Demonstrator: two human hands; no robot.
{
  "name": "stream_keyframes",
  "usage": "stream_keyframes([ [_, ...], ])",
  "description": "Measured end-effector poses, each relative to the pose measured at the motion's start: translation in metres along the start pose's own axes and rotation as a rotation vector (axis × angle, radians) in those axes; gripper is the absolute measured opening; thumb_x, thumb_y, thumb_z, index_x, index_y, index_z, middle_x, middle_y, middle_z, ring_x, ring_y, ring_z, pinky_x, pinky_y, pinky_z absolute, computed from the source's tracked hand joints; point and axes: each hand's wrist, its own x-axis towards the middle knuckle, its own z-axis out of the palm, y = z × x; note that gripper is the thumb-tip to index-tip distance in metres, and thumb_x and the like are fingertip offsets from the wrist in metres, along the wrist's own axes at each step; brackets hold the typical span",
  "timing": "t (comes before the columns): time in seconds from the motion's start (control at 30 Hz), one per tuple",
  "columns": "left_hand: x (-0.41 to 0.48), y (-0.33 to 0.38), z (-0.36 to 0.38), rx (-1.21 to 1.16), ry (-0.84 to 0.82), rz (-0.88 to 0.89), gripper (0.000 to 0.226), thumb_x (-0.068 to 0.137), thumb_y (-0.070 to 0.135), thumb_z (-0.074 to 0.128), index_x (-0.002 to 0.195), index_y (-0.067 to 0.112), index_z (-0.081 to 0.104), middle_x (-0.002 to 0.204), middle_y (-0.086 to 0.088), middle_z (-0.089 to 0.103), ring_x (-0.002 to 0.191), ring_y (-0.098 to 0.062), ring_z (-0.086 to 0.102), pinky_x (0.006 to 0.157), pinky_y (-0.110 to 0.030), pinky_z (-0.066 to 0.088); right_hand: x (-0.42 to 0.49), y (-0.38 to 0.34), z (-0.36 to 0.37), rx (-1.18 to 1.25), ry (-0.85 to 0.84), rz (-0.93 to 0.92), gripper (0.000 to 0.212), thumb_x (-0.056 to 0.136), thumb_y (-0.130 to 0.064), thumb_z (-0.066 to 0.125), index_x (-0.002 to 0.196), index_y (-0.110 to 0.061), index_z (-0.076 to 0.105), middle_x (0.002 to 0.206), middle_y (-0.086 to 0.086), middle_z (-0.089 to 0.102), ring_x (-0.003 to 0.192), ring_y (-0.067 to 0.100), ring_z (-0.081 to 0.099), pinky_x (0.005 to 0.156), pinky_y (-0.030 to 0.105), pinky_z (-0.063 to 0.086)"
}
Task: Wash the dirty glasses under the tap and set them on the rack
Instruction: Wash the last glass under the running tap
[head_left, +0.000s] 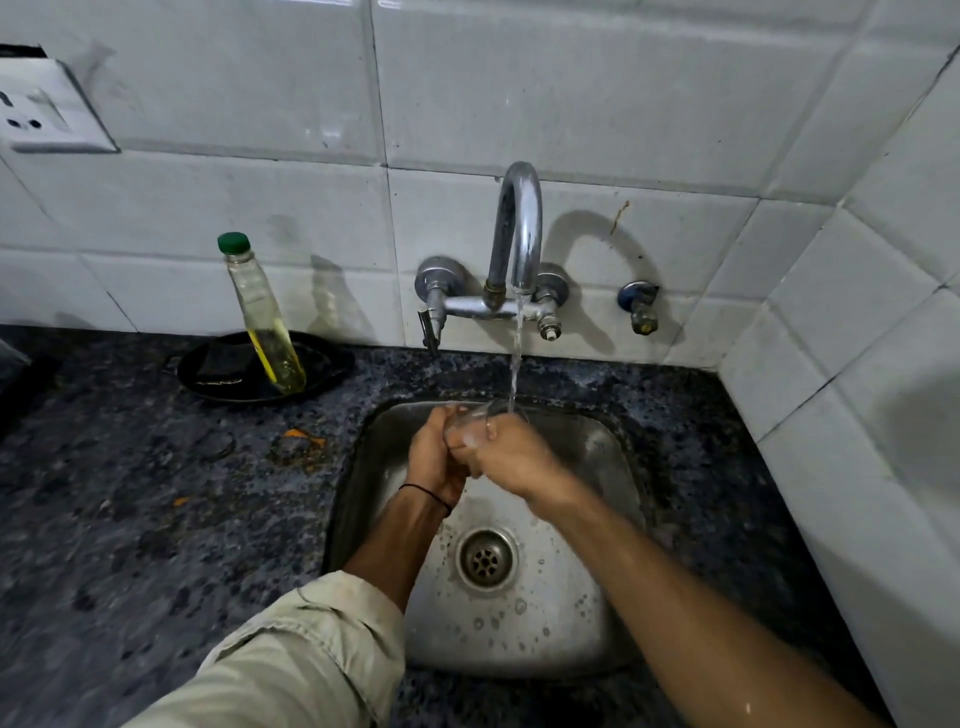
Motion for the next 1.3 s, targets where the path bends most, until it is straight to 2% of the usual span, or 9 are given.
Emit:
stream_keyframes([
  [0.1, 0.002, 0.0, -0.002, -0.045, -0.005, -0.024, 0.03, 0.097, 0.029, 0.048, 0.092, 0.007, 0.066, 0.079, -0.008, 0.068, 0.069, -0.02, 0.066, 0.064, -0.028, 0.055, -0.018, 0.011, 0.023, -0.064, 0.293, -0.189, 0.028, 0.084, -0.005, 0.057, 0.102, -0.02, 0.072, 0.098, -0.001, 0.074, 0.09, 0.016, 0.068, 0.081, 0.034, 0.058],
  [0.27, -0.005, 0.003, -0.006, 0.026, -0.095, -0.208, 0.038, 0.094, 0.034, 0.045, 0.096, 0.003, 0.066, 0.082, -0.012, 0.067, 0.067, -0.023, 0.064, 0.059, -0.028, 0.049, -0.017, 0.051, -0.046, -1.031, -0.098, -0.783, 0.061, 0.078, 0.002, 0.065, 0.134, -0.02, 0.059, 0.14, 0.002, 0.059, 0.132, 0.02, 0.051, 0.11, 0.047, 0.037],
  [0.4, -0.012, -0.001, 0.008, 0.078, -0.08, -0.215, 0.032, 0.087, 0.034, 0.05, 0.087, 0.006, 0.065, 0.073, -0.01, 0.061, 0.056, -0.021, 0.055, 0.046, -0.023, 0.039, -0.006, 0.038, -0.069, -1.279, -0.24, -0.8, 0.054, 0.074, -0.001, 0.071, 0.125, -0.017, 0.065, 0.136, 0.005, 0.062, 0.135, 0.021, 0.05, 0.115, 0.05, 0.031],
  [0.57, -0.001, 0.006, 0.019, 0.029, 0.046, -0.09, 0.026, 0.091, 0.032, 0.05, 0.087, 0.011, 0.065, 0.076, -0.006, 0.065, 0.068, -0.021, 0.061, 0.065, -0.03, 0.05, -0.015, 0.015, -0.022, -0.885, 0.074, -0.41, 0.033, 0.08, -0.007, 0.057, 0.112, -0.009, 0.064, 0.118, 0.012, 0.066, 0.11, 0.029, 0.06, 0.1, 0.037, 0.047],
  [0.7, 0.002, -0.002, 0.008, -0.096, 0.109, 0.083, 0.024, 0.096, 0.019, 0.051, 0.079, 0.009, 0.064, 0.067, -0.003, 0.065, 0.063, -0.016, 0.061, 0.065, -0.027, 0.052, -0.019, -0.004, 0.004, 0.03, 0.021, -0.023, 0.016, 0.086, -0.007, 0.051, 0.078, -0.018, 0.06, 0.078, 0.0, 0.06, 0.08, 0.021, 0.058, 0.072, 0.034, 0.045],
  [0.87, 0.002, -0.01, -0.001, -0.022, 0.108, 0.124, 0.024, 0.095, 0.015, 0.052, 0.076, 0.01, 0.065, 0.064, -0.001, 0.063, 0.058, -0.012, 0.058, 0.056, -0.023, 0.05, -0.026, -0.013, 0.02, 0.864, 0.047, 0.239, 0.029, 0.084, 0.003, 0.051, 0.105, -0.003, 0.069, 0.096, 0.007, 0.067, 0.099, 0.018, 0.063, 0.083, 0.036, 0.054],
  [1.03, 0.004, 0.005, -0.008, 0.115, 0.058, 0.068, 0.026, 0.092, 0.017, 0.056, 0.07, 0.011, 0.069, 0.067, -0.005, 0.065, 0.064, -0.018, 0.06, 0.066, -0.03, 0.051, -0.039, 0.049, 0.019, -0.119, -0.019, -0.357, 0.067, 0.083, 0.009, 0.051, 0.143, -0.02, 0.05, 0.146, -0.003, 0.052, 0.13, 0.007, 0.05, 0.108, 0.012, 0.036],
  [1.1, 0.002, 0.008, -0.009, 0.23, 0.028, -0.016, 0.022, 0.091, 0.019, 0.057, 0.074, 0.009, 0.068, 0.07, -0.007, 0.066, 0.066, -0.02, 0.061, 0.065, -0.029, 0.052, -0.025, 0.069, -0.013, -0.754, -0.16, -0.573, 0.072, 0.085, 0.003, 0.048, 0.152, -0.022, 0.038, 0.159, -0.001, 0.036, 0.144, 0.016, 0.036, 0.123, 0.033, 0.022],
  [1.3, 0.005, 0.008, 0.003, 0.291, 0.025, -0.181, 0.024, 0.089, 0.03, 0.056, 0.084, 0.01, 0.068, 0.076, -0.012, 0.068, 0.064, -0.026, 0.062, 0.056, -0.031, 0.05, 0.006, 0.048, -0.031, -1.318, -0.08, -0.773, 0.041, 0.077, -0.013, 0.069, 0.118, -0.015, 0.071, 0.116, 0.005, 0.072, 0.119, 0.022, 0.061, 0.119, 0.056, 0.026],
])
